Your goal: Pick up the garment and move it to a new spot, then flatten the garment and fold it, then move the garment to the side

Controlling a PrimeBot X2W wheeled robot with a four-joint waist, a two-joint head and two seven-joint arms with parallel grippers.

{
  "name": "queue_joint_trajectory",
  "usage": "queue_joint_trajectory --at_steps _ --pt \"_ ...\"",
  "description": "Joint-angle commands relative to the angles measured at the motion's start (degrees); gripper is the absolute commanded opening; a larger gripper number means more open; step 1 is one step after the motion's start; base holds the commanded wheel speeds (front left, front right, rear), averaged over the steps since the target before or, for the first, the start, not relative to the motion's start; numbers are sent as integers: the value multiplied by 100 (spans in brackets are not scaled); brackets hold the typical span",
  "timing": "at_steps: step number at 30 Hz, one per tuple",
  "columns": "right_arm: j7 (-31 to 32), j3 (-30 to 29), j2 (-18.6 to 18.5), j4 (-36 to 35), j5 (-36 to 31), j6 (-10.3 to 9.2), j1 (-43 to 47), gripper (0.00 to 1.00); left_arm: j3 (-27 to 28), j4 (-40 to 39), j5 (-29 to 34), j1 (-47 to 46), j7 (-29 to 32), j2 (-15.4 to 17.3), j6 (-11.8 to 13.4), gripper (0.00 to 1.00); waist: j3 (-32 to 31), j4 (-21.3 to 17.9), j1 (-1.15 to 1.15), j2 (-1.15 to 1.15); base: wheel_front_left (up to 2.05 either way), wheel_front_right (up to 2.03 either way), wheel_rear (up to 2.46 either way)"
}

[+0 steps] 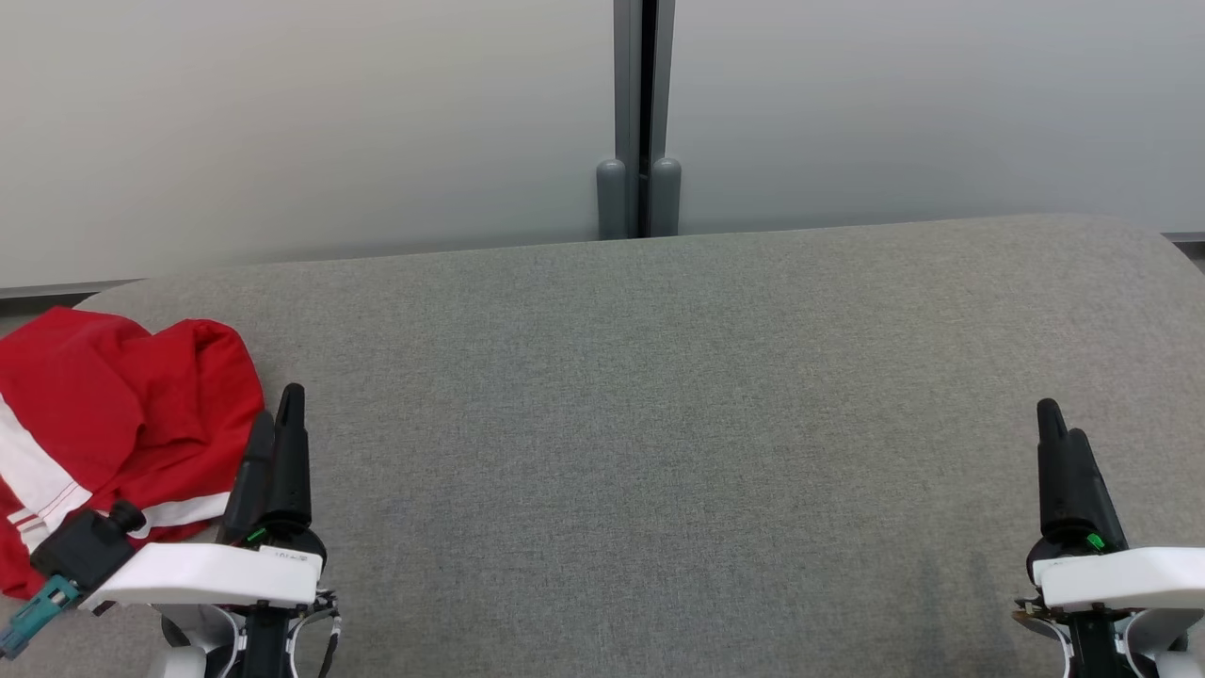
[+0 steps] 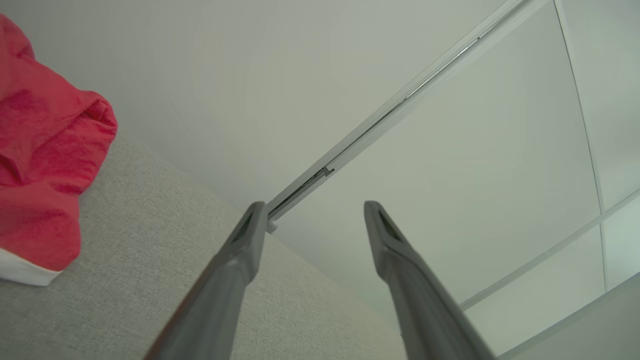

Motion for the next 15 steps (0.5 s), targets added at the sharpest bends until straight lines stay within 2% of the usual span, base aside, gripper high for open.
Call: queue_joint_trajectory --at_steps 1,15 --pt "-85 45 -84 -52 -333 2 -54 100 -39 -112 348 -149 -71 59 7 100 -3 0 0 0 0 0 0" --pt "-220 215 -133 63 -1716 3 -22 100 -227 -86 1834 -17 -308 153 95 100 -22 28 0 0 0 0 0"
